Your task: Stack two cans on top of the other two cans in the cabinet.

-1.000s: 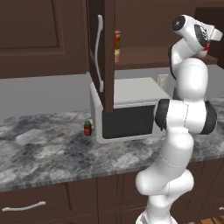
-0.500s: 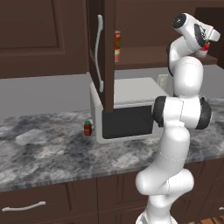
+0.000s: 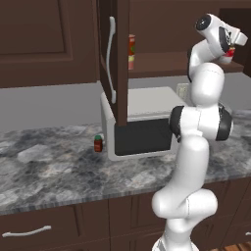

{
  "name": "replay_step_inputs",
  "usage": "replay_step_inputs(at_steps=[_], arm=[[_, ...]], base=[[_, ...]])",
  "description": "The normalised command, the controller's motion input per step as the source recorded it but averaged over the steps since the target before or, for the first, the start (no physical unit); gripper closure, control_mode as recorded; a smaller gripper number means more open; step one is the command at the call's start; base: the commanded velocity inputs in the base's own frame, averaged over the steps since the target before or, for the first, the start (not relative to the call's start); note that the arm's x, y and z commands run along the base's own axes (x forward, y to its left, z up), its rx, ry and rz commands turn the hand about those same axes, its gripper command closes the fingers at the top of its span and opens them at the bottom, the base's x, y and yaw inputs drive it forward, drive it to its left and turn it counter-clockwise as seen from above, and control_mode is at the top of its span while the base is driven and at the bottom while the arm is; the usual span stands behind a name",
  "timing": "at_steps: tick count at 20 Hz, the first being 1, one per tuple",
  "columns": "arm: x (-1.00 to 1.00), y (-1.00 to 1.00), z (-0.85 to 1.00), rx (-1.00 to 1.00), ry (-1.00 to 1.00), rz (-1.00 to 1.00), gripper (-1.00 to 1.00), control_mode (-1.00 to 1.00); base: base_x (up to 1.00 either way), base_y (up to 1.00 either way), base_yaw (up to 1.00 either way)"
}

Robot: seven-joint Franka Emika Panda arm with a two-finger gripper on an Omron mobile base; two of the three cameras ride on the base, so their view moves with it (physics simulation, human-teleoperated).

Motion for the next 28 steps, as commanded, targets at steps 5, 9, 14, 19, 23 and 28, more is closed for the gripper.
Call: replay_step_inputs(at_steps=[5,9,14,19,23,28], arm=[[0.18,-0.12,-0.07,0.0,0.0,0.0,1.0,-1.0],[0.19,-0.08,-0.04,0.0,-0.04,0.0,1.0,-1.0],[0.15,-0.1,-0.05,0.0,-0.03,0.0,1.0,-1.0],[0.1,-0.16,-0.06,0.0,0.0,0.0,1.0,-1.0],[0.01,-0.15,-0.02,0.0,0.0,0.0,1.0,-1.0],[0.0,-0.02,0.0,0.0,0.0,0.0,1.0,-1.0]], base=[[0.0,0.0,0.0],[0.0,0.0,0.0],[0.0,0.0,0.0],[0.0,0.0,0.0],[0.0,0.0,0.0],[0.0,0.0,0.0]])
